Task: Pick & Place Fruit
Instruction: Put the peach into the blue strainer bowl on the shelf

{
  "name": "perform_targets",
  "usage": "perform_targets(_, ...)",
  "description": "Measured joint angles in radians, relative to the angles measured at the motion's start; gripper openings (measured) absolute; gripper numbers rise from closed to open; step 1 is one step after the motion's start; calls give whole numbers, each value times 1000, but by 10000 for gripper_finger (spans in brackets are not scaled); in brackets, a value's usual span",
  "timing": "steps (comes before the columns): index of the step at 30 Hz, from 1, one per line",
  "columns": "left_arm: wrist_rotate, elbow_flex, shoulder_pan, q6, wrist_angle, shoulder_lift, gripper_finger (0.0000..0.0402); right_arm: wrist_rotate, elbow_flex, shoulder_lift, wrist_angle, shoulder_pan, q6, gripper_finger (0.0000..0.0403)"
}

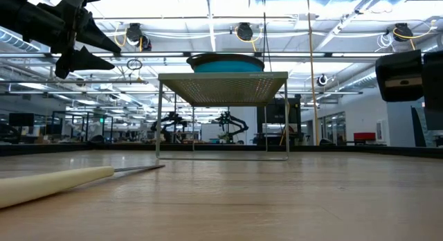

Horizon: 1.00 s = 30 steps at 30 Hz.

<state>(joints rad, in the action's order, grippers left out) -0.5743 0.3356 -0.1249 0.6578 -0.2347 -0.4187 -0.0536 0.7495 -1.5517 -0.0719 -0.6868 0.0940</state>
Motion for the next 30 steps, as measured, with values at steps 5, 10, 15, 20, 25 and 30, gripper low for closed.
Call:
perform_targets(5, 0, 0, 0, 2, 0, 0, 241, -3, 0, -21, 2, 0, 0, 203)
perform_targets(10, 0, 0, 0, 2, 0, 0, 241, -33, 0, -64, 39, 0, 0, 201)
perform_targets(15, 0, 0, 0, 2, 1, 0, 241, -49, 0, -78, 68, 0, -2, 178)
perform_targets(20, 0, 0, 0, 2, 1, 0, 241, -49, 0, -78, 62, 0, -3, 146)
perform_targets(25, 0, 0, 0, 2, 1, 0, 241, -50, 1, -76, 54, 0, -3, 126)
perform_targets(30, 0, 0, 0, 2, 1, 0, 241, -42, -1, -48, 30, 0, 11, 112)
